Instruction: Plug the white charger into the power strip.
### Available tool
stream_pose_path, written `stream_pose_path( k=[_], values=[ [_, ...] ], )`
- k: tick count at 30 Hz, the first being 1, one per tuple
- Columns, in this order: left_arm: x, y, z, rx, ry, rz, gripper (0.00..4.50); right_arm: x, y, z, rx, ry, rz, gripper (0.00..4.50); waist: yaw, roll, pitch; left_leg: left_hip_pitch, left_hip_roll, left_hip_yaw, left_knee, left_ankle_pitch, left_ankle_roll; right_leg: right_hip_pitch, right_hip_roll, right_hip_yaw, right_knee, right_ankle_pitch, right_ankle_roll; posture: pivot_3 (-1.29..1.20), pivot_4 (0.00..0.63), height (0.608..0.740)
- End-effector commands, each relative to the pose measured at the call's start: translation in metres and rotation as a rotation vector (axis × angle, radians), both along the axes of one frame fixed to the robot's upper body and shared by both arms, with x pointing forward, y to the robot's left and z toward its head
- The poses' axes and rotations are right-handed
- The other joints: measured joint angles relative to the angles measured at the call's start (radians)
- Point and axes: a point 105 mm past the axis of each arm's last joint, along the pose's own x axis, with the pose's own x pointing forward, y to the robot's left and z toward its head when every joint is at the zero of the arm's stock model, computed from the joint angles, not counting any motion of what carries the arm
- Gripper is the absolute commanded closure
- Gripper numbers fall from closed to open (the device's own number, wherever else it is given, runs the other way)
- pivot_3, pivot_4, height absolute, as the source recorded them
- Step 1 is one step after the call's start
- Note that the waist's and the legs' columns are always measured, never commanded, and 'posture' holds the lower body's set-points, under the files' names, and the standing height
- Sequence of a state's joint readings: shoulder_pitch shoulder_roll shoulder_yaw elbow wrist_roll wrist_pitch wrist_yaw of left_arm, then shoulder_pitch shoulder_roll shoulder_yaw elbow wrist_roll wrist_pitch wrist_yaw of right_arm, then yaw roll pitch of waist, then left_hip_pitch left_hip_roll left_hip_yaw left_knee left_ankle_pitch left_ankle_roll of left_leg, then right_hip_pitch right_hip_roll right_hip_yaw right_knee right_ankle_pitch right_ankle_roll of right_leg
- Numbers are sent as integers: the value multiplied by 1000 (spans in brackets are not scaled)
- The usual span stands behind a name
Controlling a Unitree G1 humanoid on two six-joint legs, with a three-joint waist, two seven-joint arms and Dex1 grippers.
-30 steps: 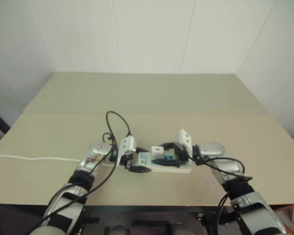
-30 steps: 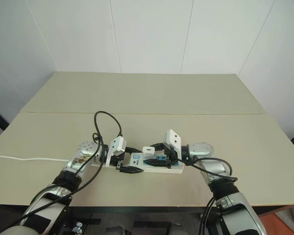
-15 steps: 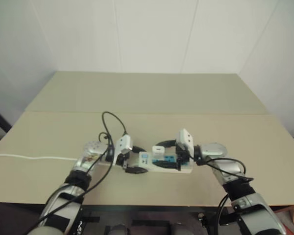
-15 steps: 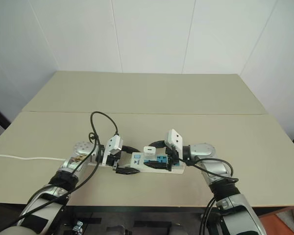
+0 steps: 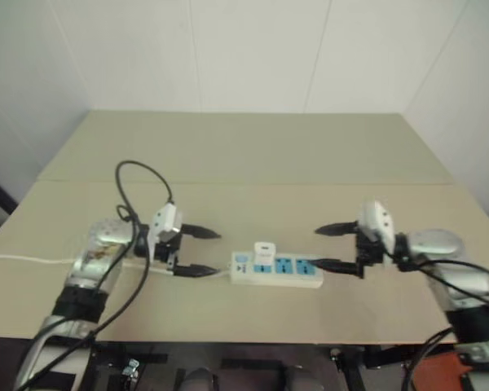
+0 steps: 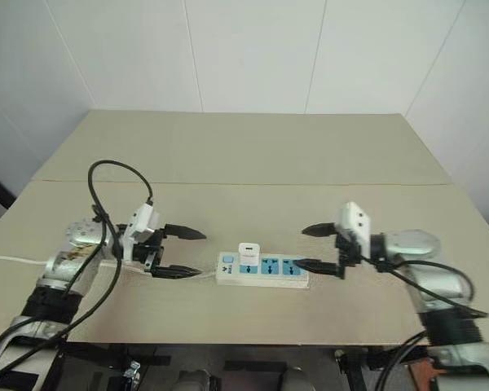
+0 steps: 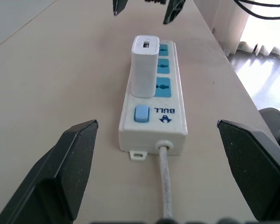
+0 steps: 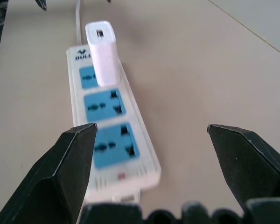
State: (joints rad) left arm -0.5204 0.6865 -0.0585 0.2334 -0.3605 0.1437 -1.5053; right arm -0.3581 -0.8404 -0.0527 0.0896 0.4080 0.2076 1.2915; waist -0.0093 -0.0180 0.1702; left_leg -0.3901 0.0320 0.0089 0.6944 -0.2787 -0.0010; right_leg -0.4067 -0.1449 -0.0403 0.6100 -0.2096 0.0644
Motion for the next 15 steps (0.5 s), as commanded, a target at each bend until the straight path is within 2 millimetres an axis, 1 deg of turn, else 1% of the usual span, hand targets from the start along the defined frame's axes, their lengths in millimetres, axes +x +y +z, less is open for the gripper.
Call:
stream_pose_path(
  k=[1, 3, 5, 12, 15],
  values=[
    [-1, 20, 22, -4, -65, 51, 37, -11, -27, 19, -23, -45, -48, 0, 0, 0, 1, 0, 0, 0, 0, 0, 0, 0, 0, 0, 0, 0, 0, 0, 150, 740],
    [1, 29, 27, 7, -79, 85, 37, -17, -38, 22, -38, -47, -79, 0, 0, 0, 1, 0, 0, 0, 0, 0, 0, 0, 0, 0, 0, 0, 0, 0, 150, 740],
    [2, 33, 31, 6, -89, 109, 37, -22, -45, 24, -49, -53, -100, 0, 0, 0, 1, 1, 0, 0, 0, 0, 0, 1, 0, 0, 0, 0, 0, 0, 150, 740],
    [-2, 35, 36, 0, -92, 118, 37, -32, -52, 31, -60, -75, -141, 0, 0, 0, 1, 1, 0, 0, 0, 0, 0, 1, 0, 0, 0, 0, 0, 0, 150, 740],
    [-3, 35, 36, -4, -89, 123, 37, -35, -55, 30, -68, -71, -159, 0, 1, 0, 1, 1, 0, 0, 0, 0, 0, 1, 0, 0, 0, 0, 0, 0, 150, 740]
  ],
)
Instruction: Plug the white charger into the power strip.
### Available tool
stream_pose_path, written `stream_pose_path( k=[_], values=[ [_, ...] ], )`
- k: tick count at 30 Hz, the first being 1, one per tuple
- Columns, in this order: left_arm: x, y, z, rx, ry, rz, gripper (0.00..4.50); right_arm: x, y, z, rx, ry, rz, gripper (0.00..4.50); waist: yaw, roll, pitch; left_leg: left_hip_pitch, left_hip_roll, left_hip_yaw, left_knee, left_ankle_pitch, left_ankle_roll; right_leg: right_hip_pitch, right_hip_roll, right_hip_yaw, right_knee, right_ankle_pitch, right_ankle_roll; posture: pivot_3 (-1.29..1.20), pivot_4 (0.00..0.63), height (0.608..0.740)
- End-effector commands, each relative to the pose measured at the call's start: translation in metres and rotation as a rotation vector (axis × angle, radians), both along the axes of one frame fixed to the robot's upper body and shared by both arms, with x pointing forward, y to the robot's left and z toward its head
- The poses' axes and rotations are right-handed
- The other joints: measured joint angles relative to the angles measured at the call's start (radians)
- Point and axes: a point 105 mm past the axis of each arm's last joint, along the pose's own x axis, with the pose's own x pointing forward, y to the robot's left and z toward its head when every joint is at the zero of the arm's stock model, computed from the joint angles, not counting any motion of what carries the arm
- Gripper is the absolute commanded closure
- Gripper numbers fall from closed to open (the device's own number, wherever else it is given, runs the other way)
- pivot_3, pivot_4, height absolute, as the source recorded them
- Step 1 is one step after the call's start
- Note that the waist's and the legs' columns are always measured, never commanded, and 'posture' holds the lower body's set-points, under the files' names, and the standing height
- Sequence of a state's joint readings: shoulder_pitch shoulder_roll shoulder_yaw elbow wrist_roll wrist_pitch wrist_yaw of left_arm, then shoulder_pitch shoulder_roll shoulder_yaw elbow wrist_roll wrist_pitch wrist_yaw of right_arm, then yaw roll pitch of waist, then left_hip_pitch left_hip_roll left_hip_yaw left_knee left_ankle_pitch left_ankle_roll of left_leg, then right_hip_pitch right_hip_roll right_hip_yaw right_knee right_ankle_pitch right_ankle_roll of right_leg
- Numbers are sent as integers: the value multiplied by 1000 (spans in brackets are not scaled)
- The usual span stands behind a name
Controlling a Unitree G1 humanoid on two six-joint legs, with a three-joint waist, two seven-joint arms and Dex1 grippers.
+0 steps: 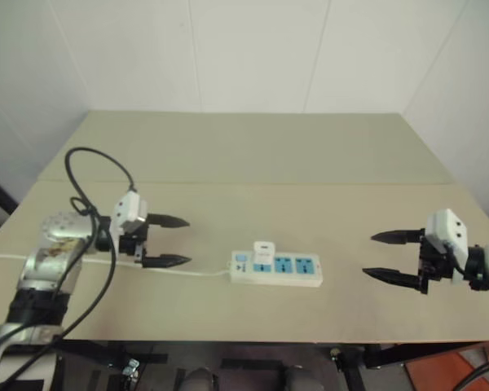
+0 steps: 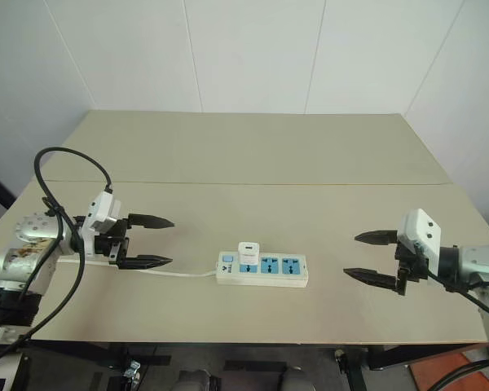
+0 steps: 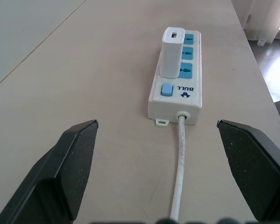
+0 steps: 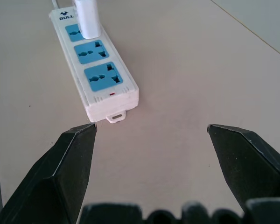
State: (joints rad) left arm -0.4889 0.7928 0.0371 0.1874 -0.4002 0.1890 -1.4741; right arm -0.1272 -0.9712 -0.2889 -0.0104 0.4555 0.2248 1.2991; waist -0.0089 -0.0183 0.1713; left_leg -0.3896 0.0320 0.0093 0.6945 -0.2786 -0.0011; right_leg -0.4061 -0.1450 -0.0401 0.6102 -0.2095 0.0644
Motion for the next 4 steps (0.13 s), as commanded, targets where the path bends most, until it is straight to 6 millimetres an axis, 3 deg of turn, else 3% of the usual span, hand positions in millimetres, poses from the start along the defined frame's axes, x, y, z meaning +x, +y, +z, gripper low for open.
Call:
stream_pose_path(
  k=[1, 4],
  values=[
    [-3, 2, 13, -16, -42, 2, 37, -4, -3, 16, -13, -50, -15, 0, 0, 0, 0, 0, 0, 0, 0, 0, 0, 0, 0, 0, 0, 0, 0, 0, 150, 740],
    [-3, 1, 14, -17, -42, 4, 37, -5, -3, 14, -16, -48, -17, 0, 0, 0, 0, 0, 0, 0, 0, 0, 0, 0, 0, 0, 0, 0, 0, 0, 150, 740]
  ],
)
